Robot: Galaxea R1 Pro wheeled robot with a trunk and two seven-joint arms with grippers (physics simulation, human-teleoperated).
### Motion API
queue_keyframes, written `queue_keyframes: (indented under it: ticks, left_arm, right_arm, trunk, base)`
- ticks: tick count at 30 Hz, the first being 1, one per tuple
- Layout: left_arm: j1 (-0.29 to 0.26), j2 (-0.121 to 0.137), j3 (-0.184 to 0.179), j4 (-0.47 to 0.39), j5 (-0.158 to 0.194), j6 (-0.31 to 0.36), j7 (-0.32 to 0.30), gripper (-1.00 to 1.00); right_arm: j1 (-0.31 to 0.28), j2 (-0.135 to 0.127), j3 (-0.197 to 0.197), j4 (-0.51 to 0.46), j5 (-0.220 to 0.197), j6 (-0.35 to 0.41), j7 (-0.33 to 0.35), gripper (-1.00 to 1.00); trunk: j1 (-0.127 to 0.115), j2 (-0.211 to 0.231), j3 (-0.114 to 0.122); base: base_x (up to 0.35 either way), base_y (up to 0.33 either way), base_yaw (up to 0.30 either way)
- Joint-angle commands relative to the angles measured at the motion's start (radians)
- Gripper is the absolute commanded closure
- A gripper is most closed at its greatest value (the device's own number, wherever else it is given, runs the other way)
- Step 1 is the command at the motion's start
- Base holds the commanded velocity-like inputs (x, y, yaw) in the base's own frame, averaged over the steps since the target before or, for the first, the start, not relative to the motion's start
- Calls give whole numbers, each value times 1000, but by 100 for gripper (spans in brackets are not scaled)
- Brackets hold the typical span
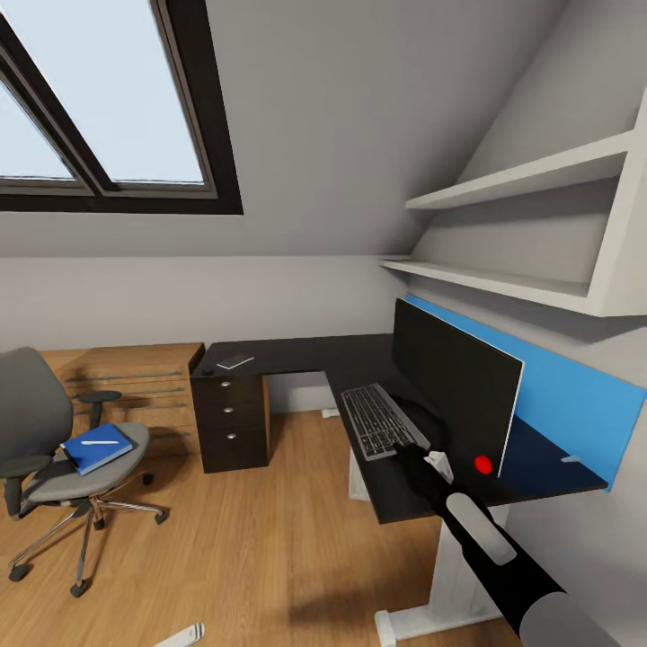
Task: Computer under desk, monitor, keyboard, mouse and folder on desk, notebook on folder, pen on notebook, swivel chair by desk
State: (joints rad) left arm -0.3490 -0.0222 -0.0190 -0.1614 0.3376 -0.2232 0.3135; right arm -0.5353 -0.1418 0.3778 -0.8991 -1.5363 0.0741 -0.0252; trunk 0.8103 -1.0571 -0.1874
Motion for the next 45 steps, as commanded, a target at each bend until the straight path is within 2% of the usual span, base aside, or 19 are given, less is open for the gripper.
queue_keyframes:
  ticks: [1,24,30,33,38,45]
  left_arm:
    - [-1,0,-2,0,6,-4,2,-100]
    - [-1,0,5,-4,8,-4,6,-100]
    - [-1,-1,4,-6,8,-4,6,-100]
    - [-1,-2,4,-6,8,-4,6,-100]
    - [-1,-2,4,-5,8,-4,6,-100]
    - [-1,-2,4,-5,8,-4,6,-100]
  right_arm:
    - [-1,-1,3,-1,-8,0,0,100]
    - [-1,-3,0,-1,1,1,2,100]
    - [-1,-4,-1,-10,2,-1,11,100]
    - [-2,-7,-1,-12,9,-2,91,100]
    - [-2,-8,0,-7,29,-2,164,100]
    - [-1,-8,0,-5,31,-2,173,100]
  trunk:
    - [0,-1,-1]
    - [0,-1,-1]
    - [23,-43,-20]
    - [35,-64,-30]
    - [54,-99,-45]
    - [81,-148,-67]
  base:
    - [0,0,0]
    - [0,0,0]
    - [0,0,0]
    - [0,0,0]
    - [0,0,0]
    - [0,0,0]
